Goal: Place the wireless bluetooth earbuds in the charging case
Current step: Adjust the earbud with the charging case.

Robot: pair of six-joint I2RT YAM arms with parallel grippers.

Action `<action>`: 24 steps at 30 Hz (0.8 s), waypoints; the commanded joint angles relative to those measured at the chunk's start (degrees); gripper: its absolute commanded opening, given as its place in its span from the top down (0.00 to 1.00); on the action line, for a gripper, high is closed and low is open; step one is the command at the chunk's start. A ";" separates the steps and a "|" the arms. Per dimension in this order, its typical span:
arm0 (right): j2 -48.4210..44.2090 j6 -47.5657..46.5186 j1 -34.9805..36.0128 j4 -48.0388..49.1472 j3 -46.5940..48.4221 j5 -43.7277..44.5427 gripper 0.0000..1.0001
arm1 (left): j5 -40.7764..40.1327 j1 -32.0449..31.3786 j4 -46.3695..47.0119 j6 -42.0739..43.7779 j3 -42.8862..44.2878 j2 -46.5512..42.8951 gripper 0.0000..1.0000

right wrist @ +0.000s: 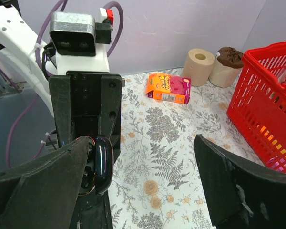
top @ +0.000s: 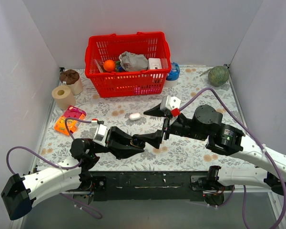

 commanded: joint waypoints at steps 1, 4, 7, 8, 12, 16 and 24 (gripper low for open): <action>0.30 -0.33 -0.08 0.49 0.97 1.18 0.02 | 0.03 -0.15 0.95 0.22 1.65 -0.97 1.00; 0.39 -0.42 -0.08 -0.13 1.06 1.18 0.02 | -0.23 -0.15 0.69 0.40 1.65 -1.32 1.00; -0.05 -0.24 -0.08 -0.56 0.88 0.82 0.02 | -0.32 -0.15 0.25 0.58 1.65 -1.59 1.00; -0.05 -0.24 0.01 -0.65 0.97 0.74 0.02 | -0.40 -0.15 0.16 0.66 1.56 -1.68 1.00; -0.14 0.02 -0.08 -1.88 0.97 0.30 0.02 | -0.67 -0.15 -0.01 0.75 1.56 -1.85 1.00; 0.04 0.55 -0.08 -2.32 0.88 -0.41 0.02 | -0.67 -0.15 -0.10 0.75 1.74 -1.94 1.00; 1.36 0.73 -0.08 -3.20 1.50 -1.81 0.02 | -0.58 -0.24 -0.19 1.10 1.92 -1.85 1.00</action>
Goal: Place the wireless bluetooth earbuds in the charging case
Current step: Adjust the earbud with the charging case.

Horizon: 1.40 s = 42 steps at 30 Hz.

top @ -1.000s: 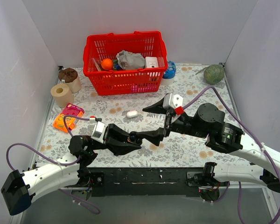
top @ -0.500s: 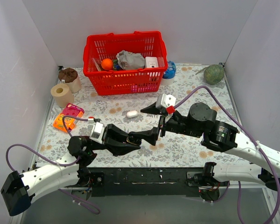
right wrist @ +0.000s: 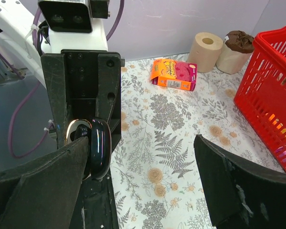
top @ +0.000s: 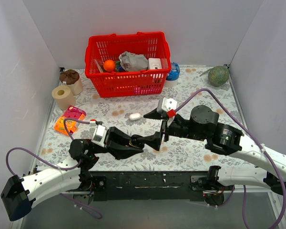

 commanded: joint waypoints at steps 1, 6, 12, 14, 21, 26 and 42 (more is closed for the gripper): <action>0.66 0.46 -0.08 0.32 1.58 -1.27 0.02 | -0.52 -0.16 0.29 0.93 1.89 -0.67 1.00; 1.27 0.64 0.01 0.05 1.85 -1.88 0.02 | -0.52 -0.15 0.29 1.11 2.07 -0.32 1.00; 2.24 0.81 0.01 0.40 2.55 -3.37 0.02 | -0.34 -0.16 0.29 1.10 2.33 0.03 1.00; 2.33 0.90 0.09 0.49 2.81 -3.90 0.02 | -0.51 -0.16 -0.15 1.37 2.33 -0.14 1.00; 2.16 1.25 0.45 0.14 3.69 -4.35 0.02 | -1.22 -0.24 -1.29 2.16 2.25 -0.41 1.00; 0.22 0.99 0.53 1.19 3.17 -0.22 0.02 | -1.22 -0.16 -0.94 2.07 2.07 -0.32 1.00; 1.98 1.17 0.53 3.65 3.96 -2.76 0.02 | -0.69 -0.24 -0.24 1.28 2.33 0.21 1.00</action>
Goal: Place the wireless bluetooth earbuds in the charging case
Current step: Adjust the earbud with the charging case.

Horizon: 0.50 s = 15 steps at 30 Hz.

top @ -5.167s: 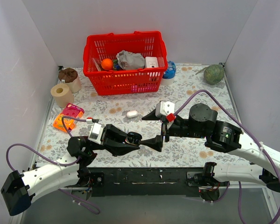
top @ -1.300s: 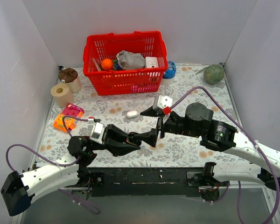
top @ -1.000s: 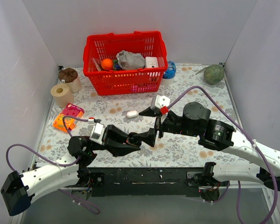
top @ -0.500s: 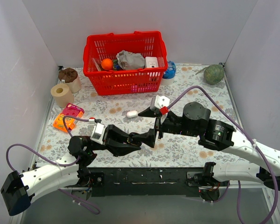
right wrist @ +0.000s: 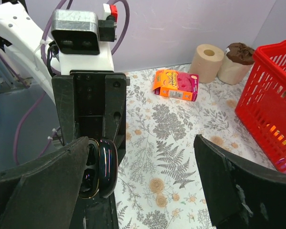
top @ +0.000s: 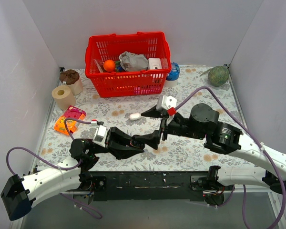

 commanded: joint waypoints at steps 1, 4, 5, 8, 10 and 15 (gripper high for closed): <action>1.19 0.73 0.16 2.08 1.93 -2.74 0.02 | -0.58 -0.02 0.68 -0.01 2.22 -0.17 1.00; 1.72 0.73 0.16 1.20 2.01 -3.27 0.02 | -0.49 -0.02 0.51 0.08 2.31 -0.34 1.00; 1.89 0.82 0.16 0.77 2.01 -3.27 0.02 | -0.58 -0.02 0.42 -0.01 2.22 -0.34 1.00; 1.98 0.64 0.25 -0.20 2.01 -2.92 0.02 | -0.49 -0.02 0.42 -0.01 2.40 -0.52 1.00; 1.98 0.64 0.16 -1.26 2.01 -2.74 0.02 | -0.49 -0.02 -0.02 0.25 2.57 -0.52 1.00; 1.63 0.12 0.16 -3.54 2.10 -2.30 0.02 | -0.58 -0.02 0.07 0.25 2.58 -0.78 1.00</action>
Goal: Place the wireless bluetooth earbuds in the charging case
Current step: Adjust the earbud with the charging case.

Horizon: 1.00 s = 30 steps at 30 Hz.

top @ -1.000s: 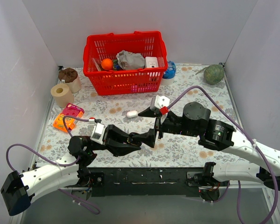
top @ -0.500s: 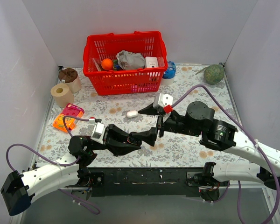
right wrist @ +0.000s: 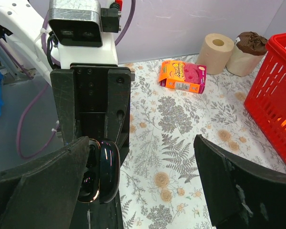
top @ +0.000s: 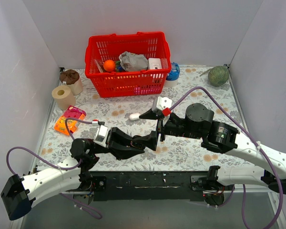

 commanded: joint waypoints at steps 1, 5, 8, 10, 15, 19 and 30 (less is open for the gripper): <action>-0.53 -0.50 0.16 -3.21 2.08 -0.18 0.02 | -0.71 0.00 0.98 0.19 2.53 -0.83 1.00; -0.45 -1.37 0.16 -4.62 2.43 0.17 0.02 | -0.01 0.00 1.86 -0.34 2.53 -0.56 1.00; -0.18 -2.51 0.16 -6.02 3.13 0.26 0.02 | 0.78 0.00 2.65 -0.69 2.53 -0.56 1.00; 0.08 -3.22 0.25 -7.08 4.36 -0.09 0.02 | 1.30 0.00 3.88 -1.22 2.27 -0.47 1.00; 1.31 -5.51 0.16 -10.94 6.65 -1.23 0.02 | 1.84 0.00 6.61 -2.62 1.74 -0.47 1.00; 0.70 -5.25 0.25 -9.82 6.48 -0.80 0.02 | 1.84 0.00 6.43 -2.71 1.92 -0.21 1.00; -8.01 -4.63 0.16 2.85 0.76 6.76 0.02 | -5.36 0.00 3.81 6.32 1.65 -1.43 1.00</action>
